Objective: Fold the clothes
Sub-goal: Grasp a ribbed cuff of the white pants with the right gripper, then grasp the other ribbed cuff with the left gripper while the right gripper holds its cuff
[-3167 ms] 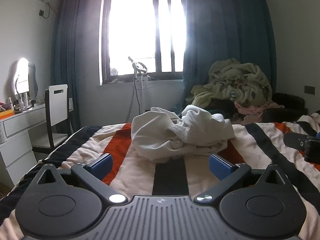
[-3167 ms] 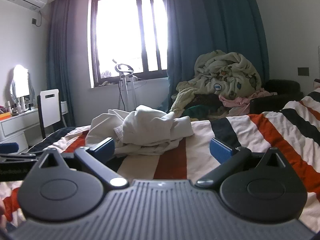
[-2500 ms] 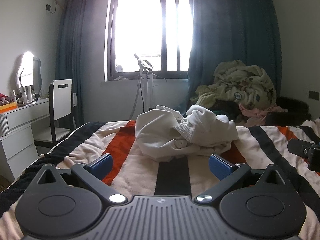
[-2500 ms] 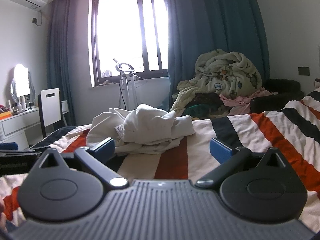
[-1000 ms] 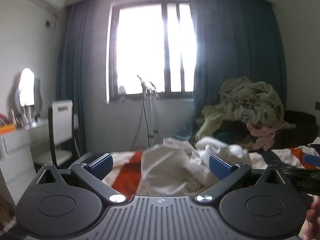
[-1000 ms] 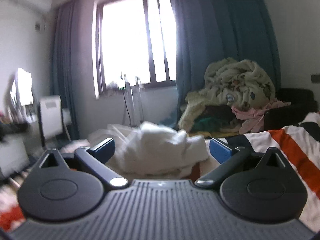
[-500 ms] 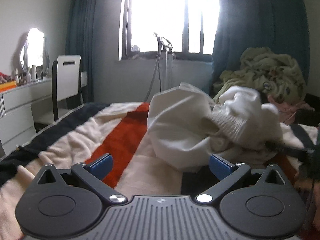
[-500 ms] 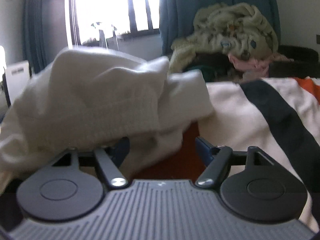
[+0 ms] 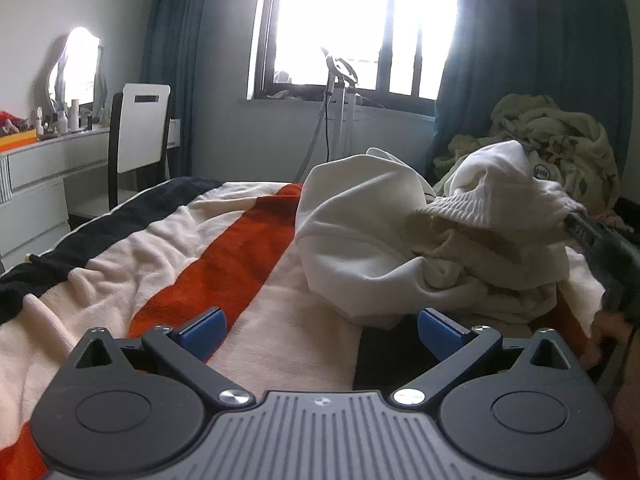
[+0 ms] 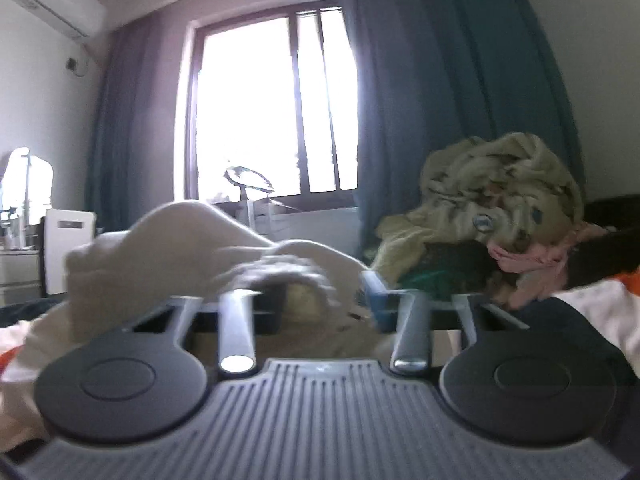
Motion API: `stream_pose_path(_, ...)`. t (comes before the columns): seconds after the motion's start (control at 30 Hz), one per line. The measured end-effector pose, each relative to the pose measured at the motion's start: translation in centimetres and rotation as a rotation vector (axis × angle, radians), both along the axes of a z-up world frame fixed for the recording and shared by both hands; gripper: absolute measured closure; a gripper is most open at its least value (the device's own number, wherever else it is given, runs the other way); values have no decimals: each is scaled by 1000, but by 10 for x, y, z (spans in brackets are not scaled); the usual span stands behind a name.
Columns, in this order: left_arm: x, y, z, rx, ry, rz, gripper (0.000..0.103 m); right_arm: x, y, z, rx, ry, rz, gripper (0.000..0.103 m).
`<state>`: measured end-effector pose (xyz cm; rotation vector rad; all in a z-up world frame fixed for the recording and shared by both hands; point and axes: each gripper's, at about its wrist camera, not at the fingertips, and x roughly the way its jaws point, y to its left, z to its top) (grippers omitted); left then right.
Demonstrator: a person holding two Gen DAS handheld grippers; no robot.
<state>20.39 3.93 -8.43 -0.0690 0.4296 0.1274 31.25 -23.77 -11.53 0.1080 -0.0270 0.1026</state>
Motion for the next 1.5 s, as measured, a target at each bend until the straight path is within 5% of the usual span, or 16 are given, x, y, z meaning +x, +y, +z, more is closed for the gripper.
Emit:
stream_pose_path(0.33,-25,-27,5,108,-122,-76,0,-68,-16,93,-38,-20,30,91)
stream_pose_path(0.53,-57,-33,23,93,-202,-197,0,-155,-29,156,-87,-76,17,92)
stream_pose_path(0.67,-84,-32,37,14,-209,-334,0,-218,-37,180,-74,-96,-11,92)
stream_pose_path(0.9,-130,-46,53,24,-242,-540,0,-301,-67,170,23,-124,8,92)
stream_pose_path(1.1,-152,-55,57,89,-250,-586,0,-295,-56,132,-87,52,77,91)
stream_pose_path(1.23,-159,-45,62,71,-247,-536,0,-266,-48,111,4,211,187,89)
stream_pose_path(1.3,-163,-36,66,49,-248,-505,0,-253,-41,102,20,259,241,84)
stream_pose_path(1.43,-160,-23,69,36,-226,-452,0,-225,-28,88,100,448,368,30)
stream_pose_path(1.5,-160,-19,69,28,-208,-451,0,-230,-30,85,146,497,417,24)
